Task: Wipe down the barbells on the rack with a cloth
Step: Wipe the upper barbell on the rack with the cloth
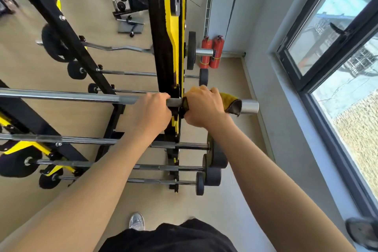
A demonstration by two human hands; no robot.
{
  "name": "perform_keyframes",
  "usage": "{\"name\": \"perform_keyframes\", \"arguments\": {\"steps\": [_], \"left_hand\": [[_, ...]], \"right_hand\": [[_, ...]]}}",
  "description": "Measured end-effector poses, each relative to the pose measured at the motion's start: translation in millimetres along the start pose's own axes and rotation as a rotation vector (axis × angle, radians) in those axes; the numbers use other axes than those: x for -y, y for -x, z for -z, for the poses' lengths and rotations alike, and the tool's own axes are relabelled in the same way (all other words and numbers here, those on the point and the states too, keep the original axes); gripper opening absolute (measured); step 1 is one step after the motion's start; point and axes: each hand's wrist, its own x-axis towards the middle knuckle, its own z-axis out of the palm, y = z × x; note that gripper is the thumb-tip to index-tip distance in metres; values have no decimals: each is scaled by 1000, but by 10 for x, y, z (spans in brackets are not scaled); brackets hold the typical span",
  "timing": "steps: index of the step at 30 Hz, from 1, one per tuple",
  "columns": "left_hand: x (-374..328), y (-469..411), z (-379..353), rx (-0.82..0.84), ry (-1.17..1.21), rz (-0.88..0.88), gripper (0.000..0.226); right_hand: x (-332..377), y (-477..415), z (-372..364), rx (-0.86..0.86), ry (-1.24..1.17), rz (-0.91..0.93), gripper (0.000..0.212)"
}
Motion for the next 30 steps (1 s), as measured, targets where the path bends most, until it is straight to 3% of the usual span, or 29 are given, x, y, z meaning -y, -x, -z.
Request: {"name": "perform_keyframes", "arguments": {"steps": [2, 4, 7, 12, 14, 19, 23, 26, 28, 30], "left_hand": [[6, 41, 20, 37, -16, 4, 41], [-19, 37, 27, 71, -52, -9, 39], [-54, -8, 35, 86, -113, 3, 29], [-159, -54, 50, 106, -176, 48, 11], [-177, -75, 49, 107, -166, 48, 8], [-257, -113, 42, 120, -174, 52, 10], [-317, -74, 29, 104, -217, 48, 13], [-305, -49, 31, 105, -208, 72, 18], [-257, -37, 27, 100, -177, 88, 22], [-194, -24, 21, 98, -144, 93, 26]], "right_hand": [[-3, -152, 153, 184, 3, -39, 30], [5, -235, 217, 254, 5, -62, 31], [52, -144, 85, 148, 88, -45, 27], [55, 342, -374, -253, 156, 3, 37], [51, 512, -445, -259, 113, 16, 55], [51, 688, -421, -208, 21, 18, 67], [14, 382, -222, -245, -50, -23, 47], [-63, 99, -32, -117, -128, -128, 27], [-22, -1, -4, -47, -118, -191, 20], [24, 46, -87, -94, -74, -153, 19]]}}
